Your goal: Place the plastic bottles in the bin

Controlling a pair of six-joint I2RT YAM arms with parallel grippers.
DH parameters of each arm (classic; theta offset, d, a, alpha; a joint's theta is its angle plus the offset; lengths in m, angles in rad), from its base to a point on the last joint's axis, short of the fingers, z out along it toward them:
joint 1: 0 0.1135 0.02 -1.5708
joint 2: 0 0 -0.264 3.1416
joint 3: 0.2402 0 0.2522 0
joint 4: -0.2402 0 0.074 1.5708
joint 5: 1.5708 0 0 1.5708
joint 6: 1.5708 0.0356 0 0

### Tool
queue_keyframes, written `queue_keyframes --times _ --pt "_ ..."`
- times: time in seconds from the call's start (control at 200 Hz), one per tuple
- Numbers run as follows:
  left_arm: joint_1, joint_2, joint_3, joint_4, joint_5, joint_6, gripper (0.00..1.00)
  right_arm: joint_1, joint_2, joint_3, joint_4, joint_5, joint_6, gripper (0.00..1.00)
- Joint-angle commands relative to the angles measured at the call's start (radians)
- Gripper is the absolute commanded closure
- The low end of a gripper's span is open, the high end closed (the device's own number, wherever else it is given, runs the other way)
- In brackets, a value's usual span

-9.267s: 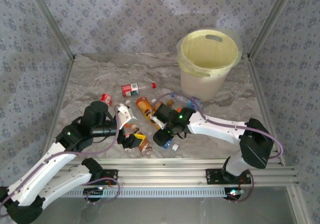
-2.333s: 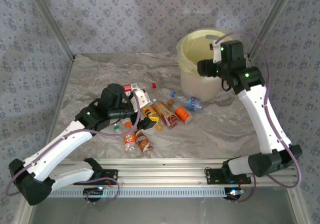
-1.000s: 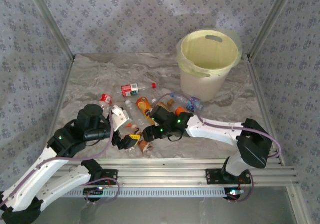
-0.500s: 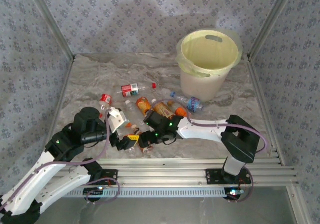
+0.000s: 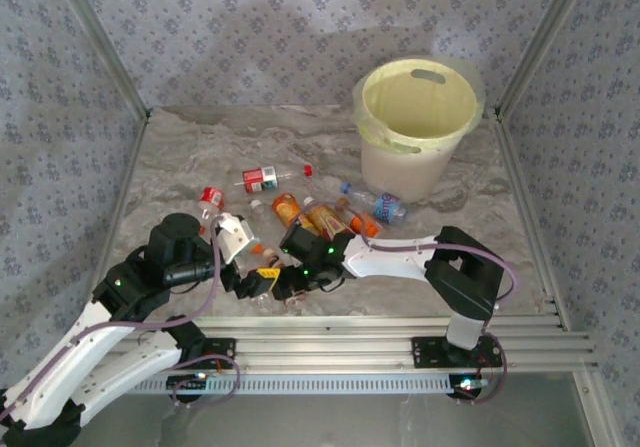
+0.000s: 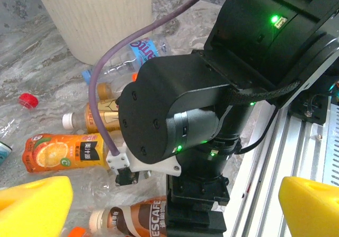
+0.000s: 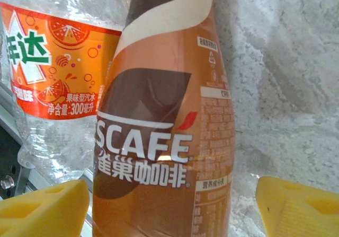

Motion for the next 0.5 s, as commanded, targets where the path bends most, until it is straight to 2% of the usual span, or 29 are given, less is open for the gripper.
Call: queue_keyframes --times 0.0,0.495 --pt "-0.006 -0.002 -0.006 0.026 -0.003 -0.01 0.0 0.004 0.029 0.037 -0.016 -0.006 0.007 0.17" --pt "-0.006 -0.002 -0.009 0.03 -0.005 -0.01 0.0 0.002 0.085 0.081 -0.077 0.028 0.002 0.23"
